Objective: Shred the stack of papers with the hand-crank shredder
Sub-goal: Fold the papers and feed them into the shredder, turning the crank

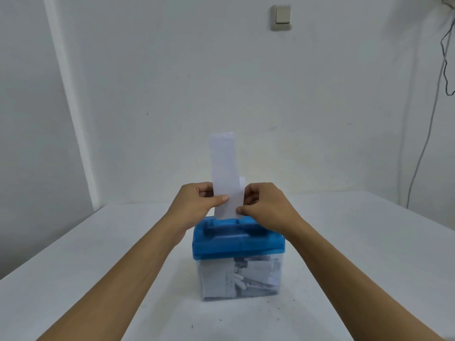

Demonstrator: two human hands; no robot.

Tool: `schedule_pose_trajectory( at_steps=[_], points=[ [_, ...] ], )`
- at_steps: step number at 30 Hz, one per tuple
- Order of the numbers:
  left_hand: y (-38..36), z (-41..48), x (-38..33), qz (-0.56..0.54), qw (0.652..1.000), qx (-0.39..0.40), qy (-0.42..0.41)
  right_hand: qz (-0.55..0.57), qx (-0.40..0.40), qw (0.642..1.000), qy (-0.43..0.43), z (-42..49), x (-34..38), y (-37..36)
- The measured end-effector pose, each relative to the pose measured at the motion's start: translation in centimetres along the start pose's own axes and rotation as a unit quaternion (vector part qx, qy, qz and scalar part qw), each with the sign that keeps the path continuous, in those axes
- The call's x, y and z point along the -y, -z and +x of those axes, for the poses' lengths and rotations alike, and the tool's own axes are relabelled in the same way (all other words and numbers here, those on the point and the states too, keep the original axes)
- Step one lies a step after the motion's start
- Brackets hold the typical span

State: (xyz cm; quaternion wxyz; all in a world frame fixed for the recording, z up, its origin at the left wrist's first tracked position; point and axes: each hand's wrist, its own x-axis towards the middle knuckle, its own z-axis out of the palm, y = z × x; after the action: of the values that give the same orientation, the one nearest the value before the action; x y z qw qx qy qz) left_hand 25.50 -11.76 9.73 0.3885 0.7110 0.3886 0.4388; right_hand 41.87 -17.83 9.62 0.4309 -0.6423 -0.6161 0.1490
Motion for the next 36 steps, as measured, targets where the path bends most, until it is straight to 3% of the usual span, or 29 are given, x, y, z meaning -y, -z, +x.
schedule_pose_trajectory(
  at_steps=[4,22,30,36],
  points=[
    [0.8,-0.2,1.4,0.057,0.998,0.029,0.012,-0.009,0.002,1.0,-0.004,0.0,-0.6,-0.8],
    [1.4,-0.7,2.5,0.126,0.992,-0.008,0.031,-0.04,-0.012,0.999,-0.002,0.1,-1.2,-1.4],
    [1.3,-1.2,2.6,0.201,0.978,0.034,0.036,-0.045,-0.02,0.998,0.039,-0.4,-1.3,-1.2],
    [1.4,-0.9,2.5,0.176,0.982,0.048,0.055,-0.054,-0.126,0.989,0.047,-2.7,-4.7,2.4]
  ],
)
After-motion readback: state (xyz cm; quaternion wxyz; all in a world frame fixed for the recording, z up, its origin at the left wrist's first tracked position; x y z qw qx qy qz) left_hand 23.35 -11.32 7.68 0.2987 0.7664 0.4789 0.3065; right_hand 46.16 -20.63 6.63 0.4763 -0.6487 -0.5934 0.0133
